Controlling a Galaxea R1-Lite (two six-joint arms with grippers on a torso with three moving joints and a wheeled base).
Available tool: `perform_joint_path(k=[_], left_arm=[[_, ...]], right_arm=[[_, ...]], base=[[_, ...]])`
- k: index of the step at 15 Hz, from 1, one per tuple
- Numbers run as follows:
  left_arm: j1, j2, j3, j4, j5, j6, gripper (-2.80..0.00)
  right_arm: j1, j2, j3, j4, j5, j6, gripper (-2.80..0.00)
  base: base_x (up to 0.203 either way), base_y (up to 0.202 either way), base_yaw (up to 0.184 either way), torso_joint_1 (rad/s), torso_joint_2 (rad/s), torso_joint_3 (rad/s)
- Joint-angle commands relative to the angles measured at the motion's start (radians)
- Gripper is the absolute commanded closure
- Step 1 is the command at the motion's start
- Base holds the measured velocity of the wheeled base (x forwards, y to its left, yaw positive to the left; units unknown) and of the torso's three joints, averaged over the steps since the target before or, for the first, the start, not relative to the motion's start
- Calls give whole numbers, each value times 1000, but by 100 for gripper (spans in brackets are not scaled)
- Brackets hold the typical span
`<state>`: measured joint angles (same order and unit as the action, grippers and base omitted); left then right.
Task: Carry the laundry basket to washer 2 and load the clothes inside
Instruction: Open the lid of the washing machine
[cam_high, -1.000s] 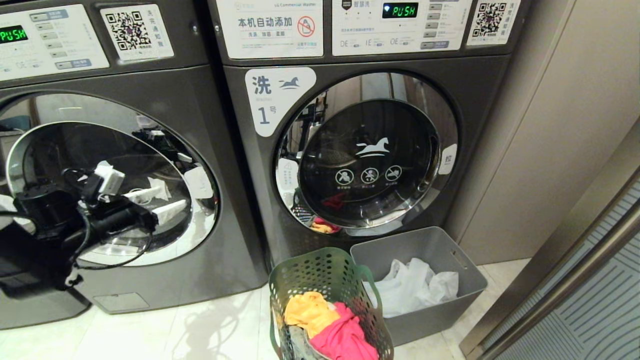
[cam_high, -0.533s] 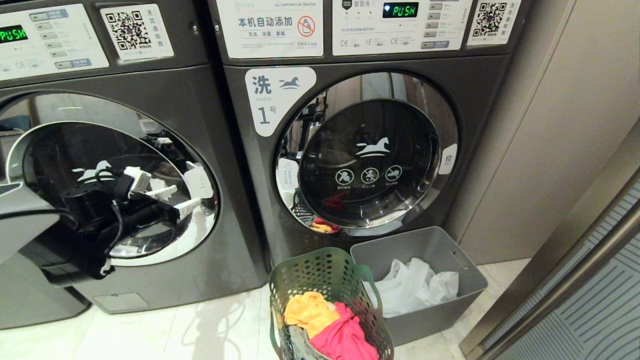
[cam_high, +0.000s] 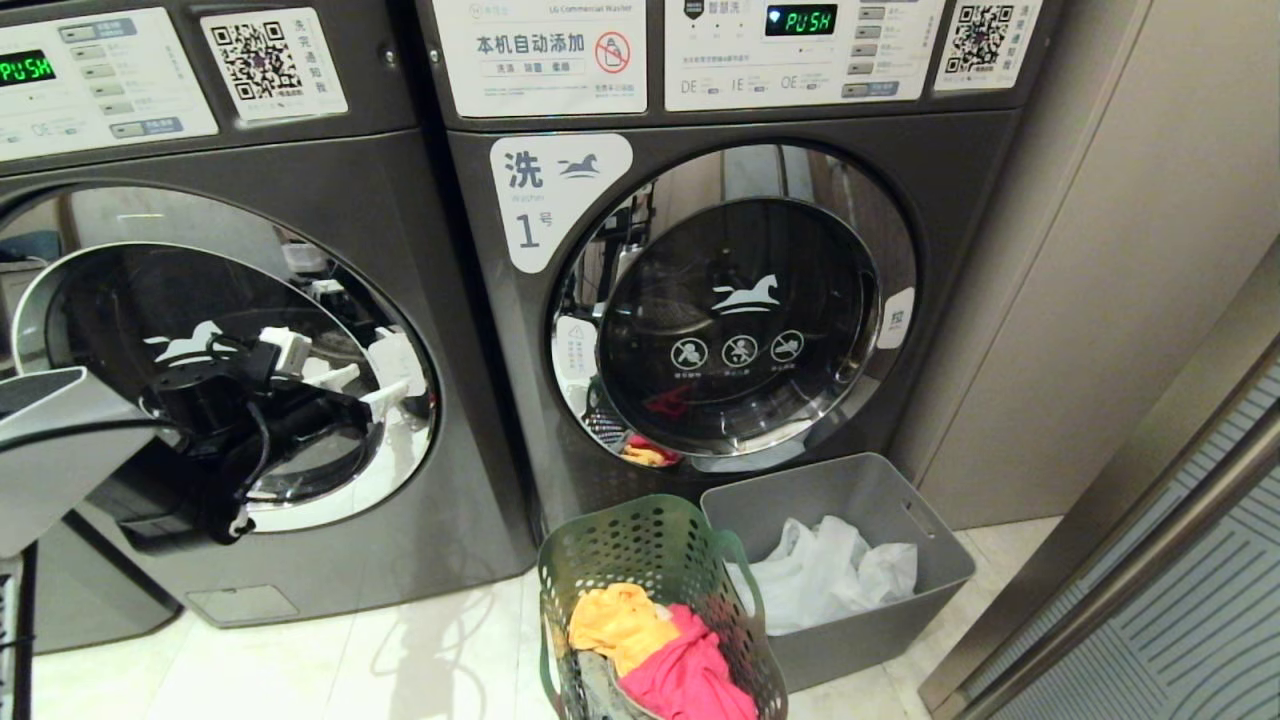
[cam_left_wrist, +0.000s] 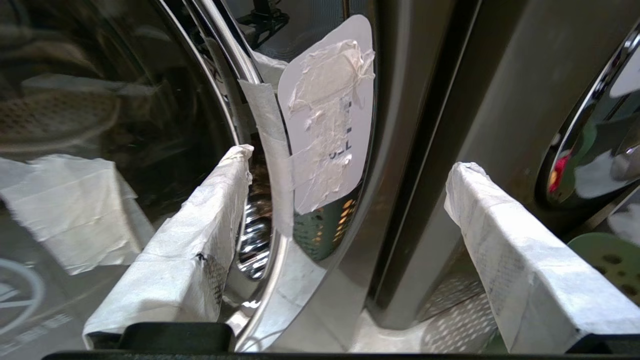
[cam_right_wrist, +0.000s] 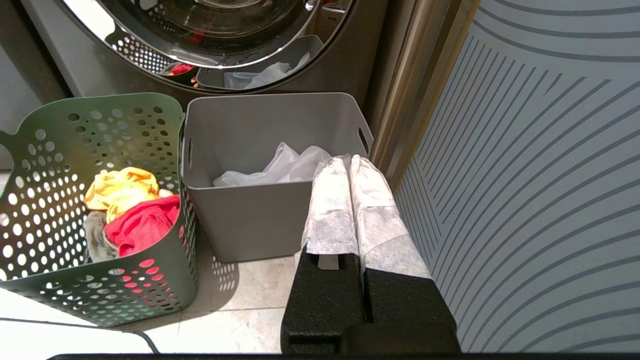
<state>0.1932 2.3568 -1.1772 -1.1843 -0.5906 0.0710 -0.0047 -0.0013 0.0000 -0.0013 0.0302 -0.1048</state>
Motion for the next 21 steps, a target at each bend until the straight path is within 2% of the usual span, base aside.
perform_joint_path(k=[1,14,19,21], left_arm=[[-7,27,-32,-8,-6,-48,-280],[-8,122,-150,-8,-33,-54,-280],[1,143,-172,-7,-122,-70,-280],[6,159,-204,-6,-133,-72,-280]], right_arm=[[0,1,0,0,0,-1,0],[0,1,0,0,0,-1,0],[0,1,0,0,0,-1,0],[0,1,0,0,0,-1,0]], base=[[0,0,0,0,0,0],[0,0,0,0,0,0],[0,0,0,0,0,0],[0,0,0,0,0,0]])
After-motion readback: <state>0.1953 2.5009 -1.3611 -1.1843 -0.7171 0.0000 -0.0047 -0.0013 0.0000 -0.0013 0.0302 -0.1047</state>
